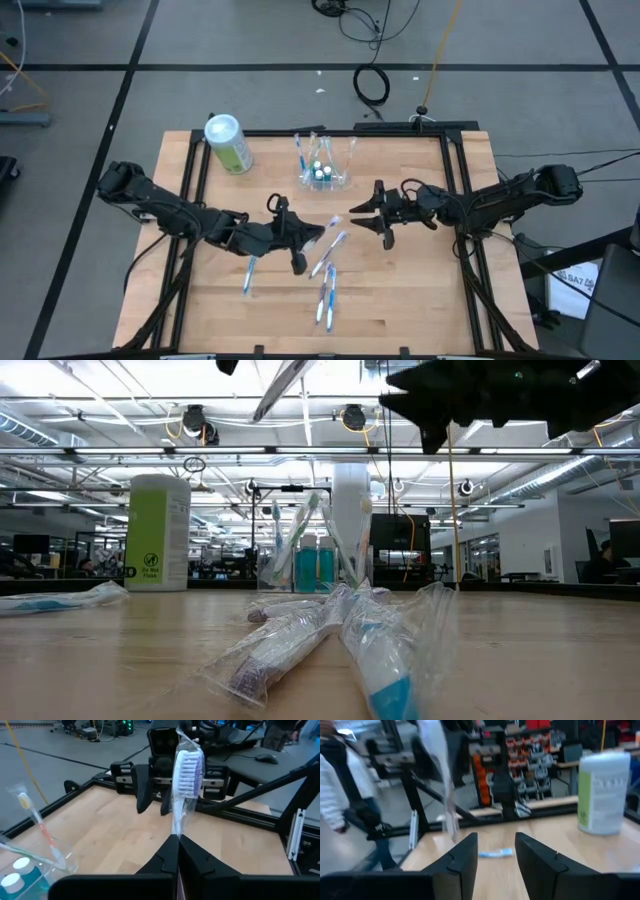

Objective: Pick & Place toothbrushing station
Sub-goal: Put the left purple toothbrush into the transparent organizer

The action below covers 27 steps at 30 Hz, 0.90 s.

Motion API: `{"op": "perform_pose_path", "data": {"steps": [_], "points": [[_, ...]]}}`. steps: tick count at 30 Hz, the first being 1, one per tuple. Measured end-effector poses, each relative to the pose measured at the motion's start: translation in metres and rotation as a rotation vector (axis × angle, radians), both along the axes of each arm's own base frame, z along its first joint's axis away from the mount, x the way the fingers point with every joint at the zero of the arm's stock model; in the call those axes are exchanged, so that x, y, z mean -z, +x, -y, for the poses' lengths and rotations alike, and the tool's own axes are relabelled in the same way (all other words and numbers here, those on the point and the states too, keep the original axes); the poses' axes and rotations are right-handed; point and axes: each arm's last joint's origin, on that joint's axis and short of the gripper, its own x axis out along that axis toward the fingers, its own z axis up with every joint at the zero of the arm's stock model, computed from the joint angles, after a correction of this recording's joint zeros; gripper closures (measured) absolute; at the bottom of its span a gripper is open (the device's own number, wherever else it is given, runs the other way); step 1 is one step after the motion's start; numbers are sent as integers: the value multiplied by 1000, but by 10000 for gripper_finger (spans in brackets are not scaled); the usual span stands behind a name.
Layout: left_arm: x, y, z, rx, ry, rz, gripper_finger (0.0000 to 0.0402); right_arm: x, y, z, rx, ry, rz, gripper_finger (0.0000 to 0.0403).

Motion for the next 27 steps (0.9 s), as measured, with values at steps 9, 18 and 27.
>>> {"op": "perform_pose_path", "data": {"steps": [9, 18, 27], "points": [[-3, 6, -9, 9, -14, 39, 399, -10, -2, -7, -24, -38, 110, 275], [12, 30, -12, 67, -24, 96, 396, -16, -1, -11, -12, -58, 148, 275], [23, 46, -21, 70, -42, 127, 394, -14, -2, -20, -42, -105, 136, 275]]}}
